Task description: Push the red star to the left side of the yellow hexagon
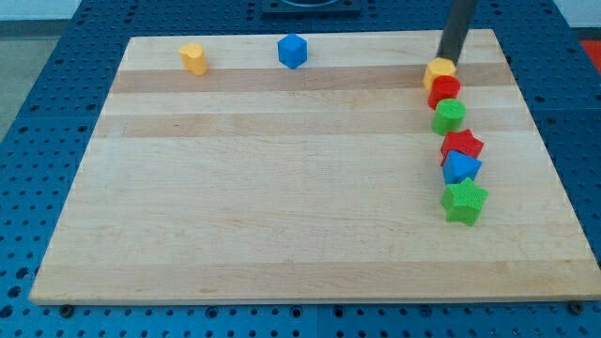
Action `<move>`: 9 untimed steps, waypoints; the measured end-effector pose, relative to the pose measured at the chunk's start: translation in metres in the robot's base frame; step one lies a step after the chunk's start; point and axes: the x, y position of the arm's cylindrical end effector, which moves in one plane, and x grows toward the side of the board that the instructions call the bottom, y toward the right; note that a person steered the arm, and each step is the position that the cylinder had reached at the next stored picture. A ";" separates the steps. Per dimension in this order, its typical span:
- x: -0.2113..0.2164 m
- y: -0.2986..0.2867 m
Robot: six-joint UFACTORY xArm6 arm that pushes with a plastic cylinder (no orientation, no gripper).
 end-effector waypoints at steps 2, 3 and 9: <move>0.000 0.093; 0.112 0.103; 0.161 -0.022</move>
